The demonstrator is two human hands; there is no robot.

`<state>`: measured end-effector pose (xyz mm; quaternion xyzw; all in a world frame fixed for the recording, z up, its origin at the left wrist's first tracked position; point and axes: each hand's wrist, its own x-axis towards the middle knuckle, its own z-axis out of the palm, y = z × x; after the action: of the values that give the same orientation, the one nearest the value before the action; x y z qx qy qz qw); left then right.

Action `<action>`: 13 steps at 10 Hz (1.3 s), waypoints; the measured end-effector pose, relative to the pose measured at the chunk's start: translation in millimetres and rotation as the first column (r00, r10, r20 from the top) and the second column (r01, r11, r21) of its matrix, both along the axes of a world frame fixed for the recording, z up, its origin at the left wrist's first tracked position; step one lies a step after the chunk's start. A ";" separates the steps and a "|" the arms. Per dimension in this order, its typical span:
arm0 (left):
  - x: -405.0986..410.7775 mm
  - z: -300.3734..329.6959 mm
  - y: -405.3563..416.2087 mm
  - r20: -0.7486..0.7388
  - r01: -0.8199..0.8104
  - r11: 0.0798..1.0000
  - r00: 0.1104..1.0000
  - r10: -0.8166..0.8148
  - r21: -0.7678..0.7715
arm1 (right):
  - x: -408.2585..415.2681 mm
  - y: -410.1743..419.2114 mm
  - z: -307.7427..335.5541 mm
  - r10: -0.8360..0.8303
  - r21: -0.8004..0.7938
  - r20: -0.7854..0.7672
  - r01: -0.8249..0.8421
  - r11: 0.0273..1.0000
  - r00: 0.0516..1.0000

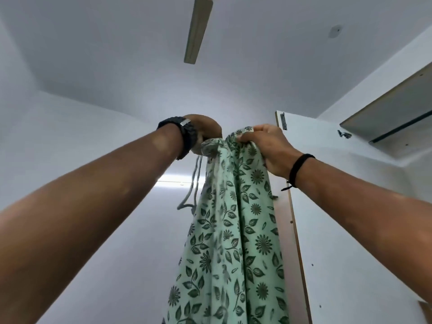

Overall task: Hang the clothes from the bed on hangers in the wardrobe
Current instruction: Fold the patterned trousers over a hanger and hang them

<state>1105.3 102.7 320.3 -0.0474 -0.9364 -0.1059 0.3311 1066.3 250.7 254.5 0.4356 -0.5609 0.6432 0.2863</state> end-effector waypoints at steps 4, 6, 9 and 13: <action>8.8 1.1 19.9 -0.133 0.358 0.640 0.918 -0.373 0.680 | 19.4 13.3 -3.4 -0.113 0.417 -0.097 0.143 0.897 0.989; 16.2 6.1 27.5 -0.270 0.503 0.462 0.834 -0.481 0.731 | 14.2 20.3 8.5 -0.363 0.276 -0.208 0.410 0.869 0.908; 38.9 2.7 28.6 -0.016 0.457 0.729 0.852 -0.523 0.509 | 25.5 52.0 13.7 -0.458 0.219 -0.448 0.591 0.776 0.768; 37.8 12.2 24.1 -0.254 0.181 0.978 0.946 -0.203 -0.108 | 37.5 53.1 30.9 -0.325 0.317 -0.099 0.339 0.886 0.941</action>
<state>1143.1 126.8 332.5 -0.1658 -0.8787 -0.0911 0.4384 1103.9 303.8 285.4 0.3887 -0.7203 0.4724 0.3271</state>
